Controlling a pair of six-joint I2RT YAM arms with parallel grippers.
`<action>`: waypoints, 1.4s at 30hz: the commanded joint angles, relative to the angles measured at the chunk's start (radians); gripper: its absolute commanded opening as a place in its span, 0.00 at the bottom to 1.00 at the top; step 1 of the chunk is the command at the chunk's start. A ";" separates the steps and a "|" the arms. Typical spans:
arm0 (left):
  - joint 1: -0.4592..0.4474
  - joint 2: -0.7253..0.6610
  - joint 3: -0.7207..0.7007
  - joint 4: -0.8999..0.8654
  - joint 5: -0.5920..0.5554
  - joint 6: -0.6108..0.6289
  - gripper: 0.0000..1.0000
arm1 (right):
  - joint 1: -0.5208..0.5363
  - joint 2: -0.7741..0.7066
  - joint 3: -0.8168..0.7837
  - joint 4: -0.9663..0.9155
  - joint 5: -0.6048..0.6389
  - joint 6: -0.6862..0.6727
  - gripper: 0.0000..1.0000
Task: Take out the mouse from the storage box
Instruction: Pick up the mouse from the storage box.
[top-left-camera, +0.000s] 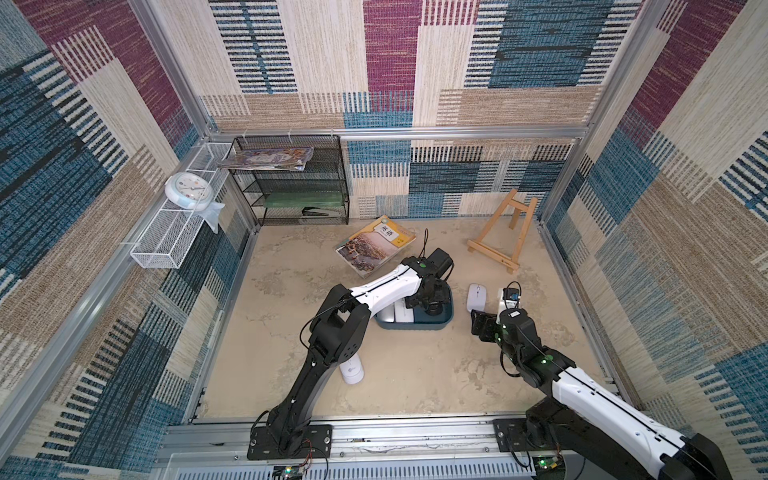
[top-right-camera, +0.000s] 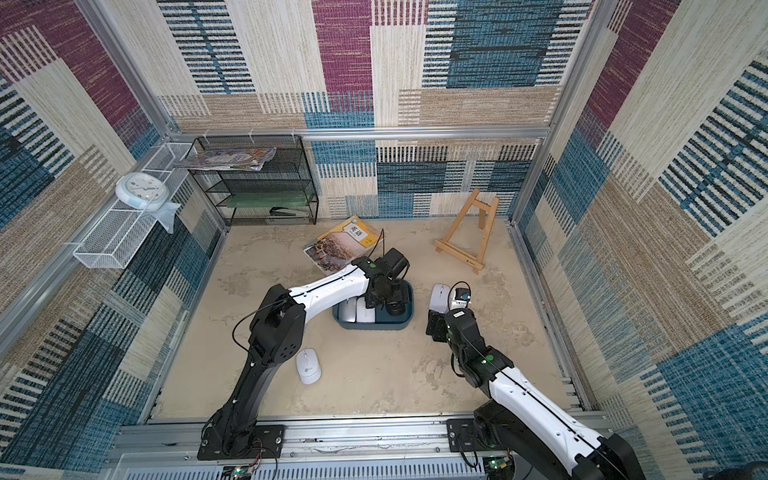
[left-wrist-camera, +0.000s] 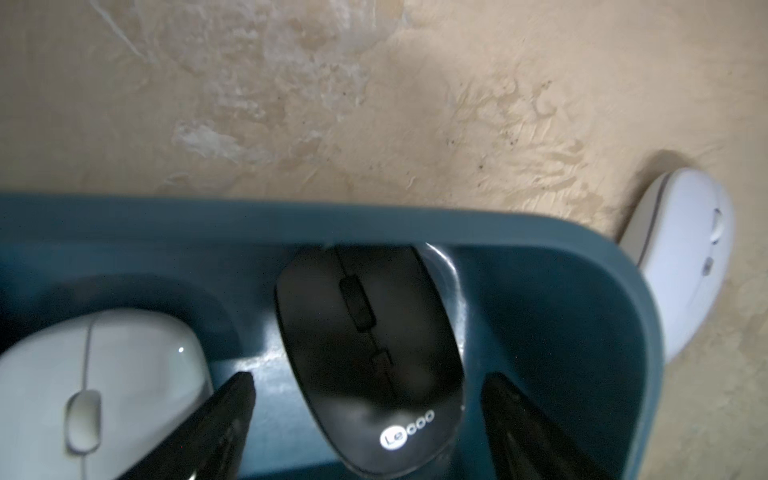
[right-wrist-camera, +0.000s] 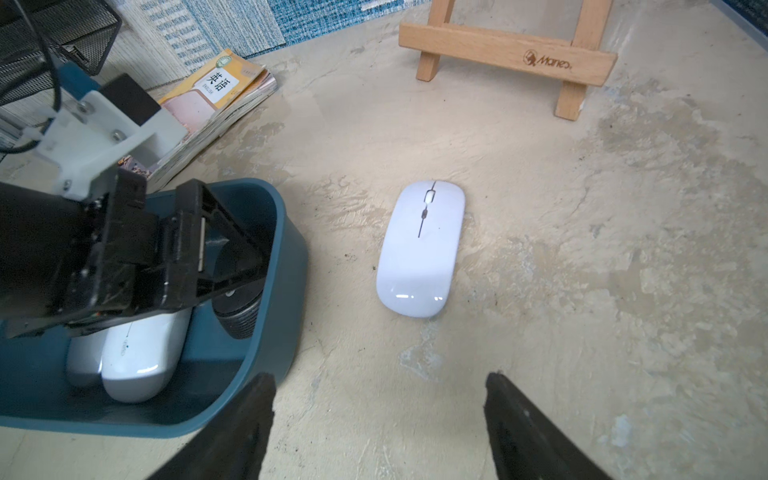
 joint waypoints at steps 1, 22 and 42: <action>-0.001 0.025 0.030 -0.032 -0.023 -0.015 0.86 | 0.002 -0.008 -0.004 0.029 -0.003 -0.007 0.82; -0.006 0.082 0.093 -0.073 -0.052 -0.004 0.57 | 0.001 0.003 -0.005 0.044 -0.013 -0.013 0.82; -0.022 0.060 0.091 -0.110 -0.092 0.032 0.55 | 0.001 0.016 -0.001 0.041 -0.008 -0.011 0.82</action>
